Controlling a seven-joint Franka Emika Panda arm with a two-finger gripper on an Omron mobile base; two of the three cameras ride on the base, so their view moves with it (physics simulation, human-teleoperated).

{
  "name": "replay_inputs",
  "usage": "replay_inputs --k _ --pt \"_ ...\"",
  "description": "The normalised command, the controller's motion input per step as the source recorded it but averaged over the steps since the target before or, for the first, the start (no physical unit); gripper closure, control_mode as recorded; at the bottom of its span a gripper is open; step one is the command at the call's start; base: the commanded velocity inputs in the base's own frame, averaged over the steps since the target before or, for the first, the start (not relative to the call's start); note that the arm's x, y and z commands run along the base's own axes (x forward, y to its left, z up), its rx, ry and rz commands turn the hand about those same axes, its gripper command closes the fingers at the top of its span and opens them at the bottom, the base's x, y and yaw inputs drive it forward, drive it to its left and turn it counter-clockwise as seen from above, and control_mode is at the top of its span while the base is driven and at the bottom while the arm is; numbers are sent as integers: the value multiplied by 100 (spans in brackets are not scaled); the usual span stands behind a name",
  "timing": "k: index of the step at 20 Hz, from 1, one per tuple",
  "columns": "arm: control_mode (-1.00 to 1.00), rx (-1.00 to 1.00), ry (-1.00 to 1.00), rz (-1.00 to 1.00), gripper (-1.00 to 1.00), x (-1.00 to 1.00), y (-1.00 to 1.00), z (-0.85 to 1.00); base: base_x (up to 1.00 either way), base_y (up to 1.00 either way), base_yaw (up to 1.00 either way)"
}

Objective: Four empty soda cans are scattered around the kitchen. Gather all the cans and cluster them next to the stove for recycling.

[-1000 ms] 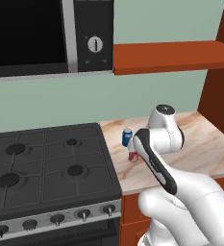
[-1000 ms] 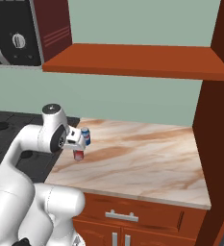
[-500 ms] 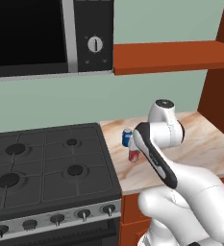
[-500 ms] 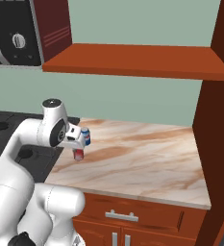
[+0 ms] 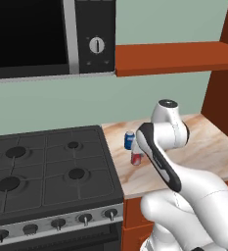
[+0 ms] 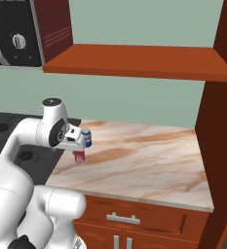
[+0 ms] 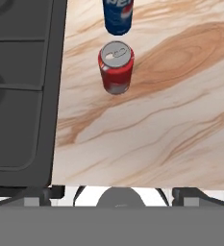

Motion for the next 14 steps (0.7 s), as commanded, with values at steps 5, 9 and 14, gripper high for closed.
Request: replay_inputs --k 5,9,14 --pt "-100 0 0 0 -100 -10 0 0 0 0 0" --pt "-100 0 0 0 -100 -5 0 0 0 0 0" --pt "-100 0 0 0 -100 0 0 0 0 0 0"
